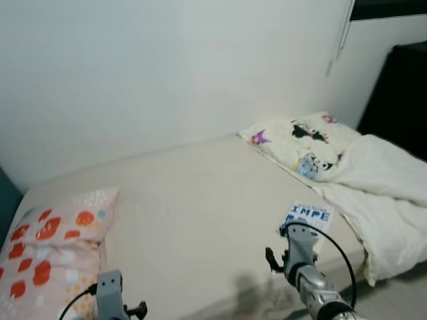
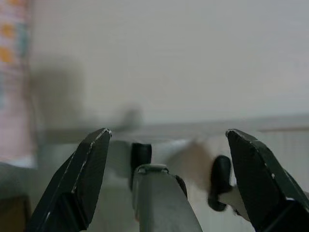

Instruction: Clean up the room

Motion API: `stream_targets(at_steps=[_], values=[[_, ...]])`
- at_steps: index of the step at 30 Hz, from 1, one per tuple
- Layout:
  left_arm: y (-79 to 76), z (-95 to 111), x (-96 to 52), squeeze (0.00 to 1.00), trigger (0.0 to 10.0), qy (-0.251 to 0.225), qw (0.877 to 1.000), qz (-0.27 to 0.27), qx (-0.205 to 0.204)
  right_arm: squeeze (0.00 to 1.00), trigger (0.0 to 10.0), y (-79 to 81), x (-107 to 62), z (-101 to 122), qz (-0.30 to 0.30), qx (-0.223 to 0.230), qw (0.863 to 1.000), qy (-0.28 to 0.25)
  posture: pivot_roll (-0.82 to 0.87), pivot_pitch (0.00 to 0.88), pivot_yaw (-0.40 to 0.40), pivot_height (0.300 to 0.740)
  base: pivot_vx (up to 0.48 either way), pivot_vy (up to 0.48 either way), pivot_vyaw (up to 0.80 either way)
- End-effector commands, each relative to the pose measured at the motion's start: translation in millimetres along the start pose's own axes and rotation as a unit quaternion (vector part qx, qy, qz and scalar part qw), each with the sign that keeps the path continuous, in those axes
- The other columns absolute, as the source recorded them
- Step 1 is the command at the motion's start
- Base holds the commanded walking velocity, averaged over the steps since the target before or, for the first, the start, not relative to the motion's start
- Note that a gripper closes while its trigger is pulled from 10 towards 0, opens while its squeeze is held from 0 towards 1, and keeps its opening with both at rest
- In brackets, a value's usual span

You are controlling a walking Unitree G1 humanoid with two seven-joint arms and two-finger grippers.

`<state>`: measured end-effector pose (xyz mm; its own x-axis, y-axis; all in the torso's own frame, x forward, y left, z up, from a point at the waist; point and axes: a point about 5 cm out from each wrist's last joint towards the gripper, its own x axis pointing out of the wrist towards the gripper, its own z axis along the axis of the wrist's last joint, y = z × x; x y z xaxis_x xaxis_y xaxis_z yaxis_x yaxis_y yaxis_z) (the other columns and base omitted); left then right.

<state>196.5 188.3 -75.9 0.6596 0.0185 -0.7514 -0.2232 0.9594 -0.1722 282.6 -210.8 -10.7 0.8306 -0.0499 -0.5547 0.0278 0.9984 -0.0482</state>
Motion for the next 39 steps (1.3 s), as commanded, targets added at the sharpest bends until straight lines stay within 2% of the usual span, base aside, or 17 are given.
stream_targets(at_steps=[1,15,17,22,39], values=[[1.4,4.3,0.8,0.0,10.0,-0.002,1.0,0.001,0.009,0.0,10.0,2.1,1.0,2.4,0.0,0.005,1.0,-0.002,-0.14,0.0,0.038,0.73,0.0,-0.48,0.0],[-2.0,6.0,1.7,0.0,10.0,-0.003,1.0,-0.004,0.008,0.0,10.0,4.9,1.2,3.2,0.002,0.009,1.0,-0.008,-0.14,0.0,0.045,0.73,0.0,-0.48,0.0],[-2.8,6.0,1.8,0.0,10.0,-0.002,1.0,-0.005,0.009,0.0,10.0,2.6,0.6,4.4,0.001,0.033,0.999,-0.02,-0.14,0.0,0.045,0.73,0.0,-0.48,0.79],[-3.2,6.0,1.9,0.0,10.0,-0.001,1.0,-0.006,0.009,0.0,10.0,2.8,0.2,2.5,0.002,0.028,0.999,-0.017,-0.14,0.0,0.046,0.73,0.0,-0.48,0.79],[-7.0,7.8,2.7,0.0,10.0,-0.006,1.0,-0.017,0.003,0.0,10.0,-0.8,-0.5,2.0,-0.005,0.039,0.999,-0.019,-0.14,0.0,0.044,0.73,0.0,0.0,0.75]])
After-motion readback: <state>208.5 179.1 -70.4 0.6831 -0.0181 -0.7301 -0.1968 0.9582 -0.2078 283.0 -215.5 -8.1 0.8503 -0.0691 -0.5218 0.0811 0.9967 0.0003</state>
